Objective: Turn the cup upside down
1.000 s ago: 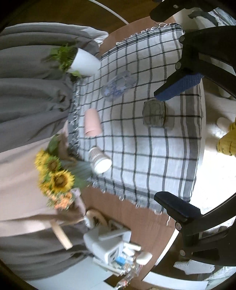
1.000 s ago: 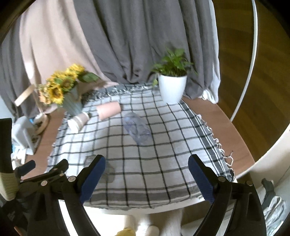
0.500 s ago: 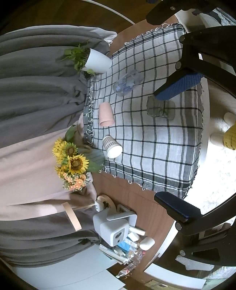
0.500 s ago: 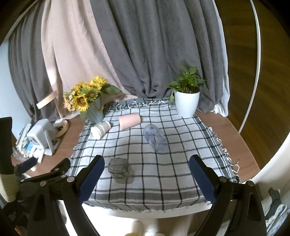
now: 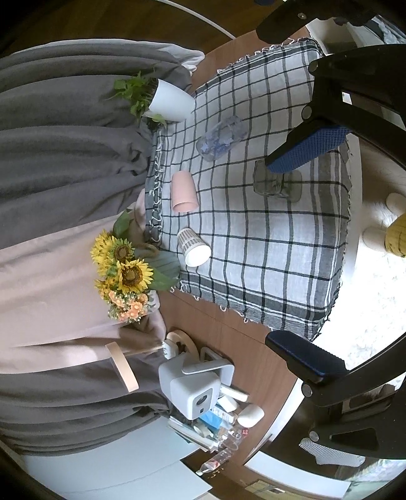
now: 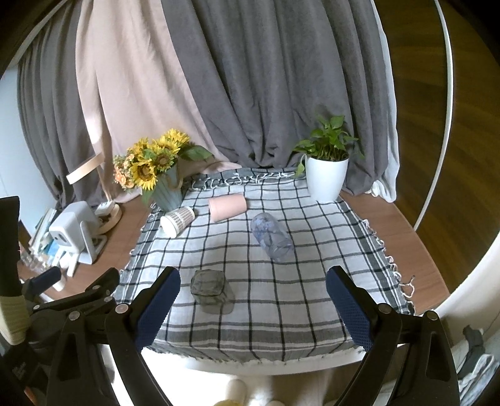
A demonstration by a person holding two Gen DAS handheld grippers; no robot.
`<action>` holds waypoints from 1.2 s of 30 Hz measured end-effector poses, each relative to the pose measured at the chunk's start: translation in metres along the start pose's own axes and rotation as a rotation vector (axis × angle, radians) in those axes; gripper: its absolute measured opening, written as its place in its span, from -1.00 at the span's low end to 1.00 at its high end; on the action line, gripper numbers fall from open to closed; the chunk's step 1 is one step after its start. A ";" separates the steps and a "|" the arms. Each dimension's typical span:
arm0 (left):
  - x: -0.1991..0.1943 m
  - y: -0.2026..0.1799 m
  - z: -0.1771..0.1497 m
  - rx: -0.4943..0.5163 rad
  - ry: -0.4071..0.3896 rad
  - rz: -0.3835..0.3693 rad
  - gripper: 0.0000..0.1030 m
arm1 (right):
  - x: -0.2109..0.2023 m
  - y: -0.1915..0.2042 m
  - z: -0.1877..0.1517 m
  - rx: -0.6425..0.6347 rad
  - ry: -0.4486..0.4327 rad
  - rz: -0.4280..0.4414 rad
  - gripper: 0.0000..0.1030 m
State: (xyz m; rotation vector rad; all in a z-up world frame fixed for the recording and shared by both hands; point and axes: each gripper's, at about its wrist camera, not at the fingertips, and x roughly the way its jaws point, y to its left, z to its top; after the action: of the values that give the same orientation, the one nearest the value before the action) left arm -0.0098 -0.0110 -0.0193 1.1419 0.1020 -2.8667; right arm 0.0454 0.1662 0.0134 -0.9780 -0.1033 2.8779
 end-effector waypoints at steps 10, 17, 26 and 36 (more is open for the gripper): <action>-0.003 0.003 0.000 -0.007 -0.007 0.005 0.99 | 0.000 0.002 -0.001 -0.007 -0.004 0.005 0.83; -0.003 0.002 0.000 -0.008 -0.012 0.007 0.99 | 0.000 0.001 -0.001 -0.008 -0.005 0.006 0.83; -0.004 0.002 0.001 -0.009 -0.014 0.005 0.99 | 0.000 0.001 -0.001 -0.010 -0.012 0.007 0.83; -0.003 0.001 0.004 -0.008 -0.019 0.000 0.99 | 0.002 0.002 0.000 -0.013 -0.010 0.003 0.83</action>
State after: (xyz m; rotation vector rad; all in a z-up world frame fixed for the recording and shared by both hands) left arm -0.0103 -0.0125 -0.0149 1.1126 0.1117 -2.8738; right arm 0.0438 0.1641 0.0123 -0.9675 -0.1211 2.8889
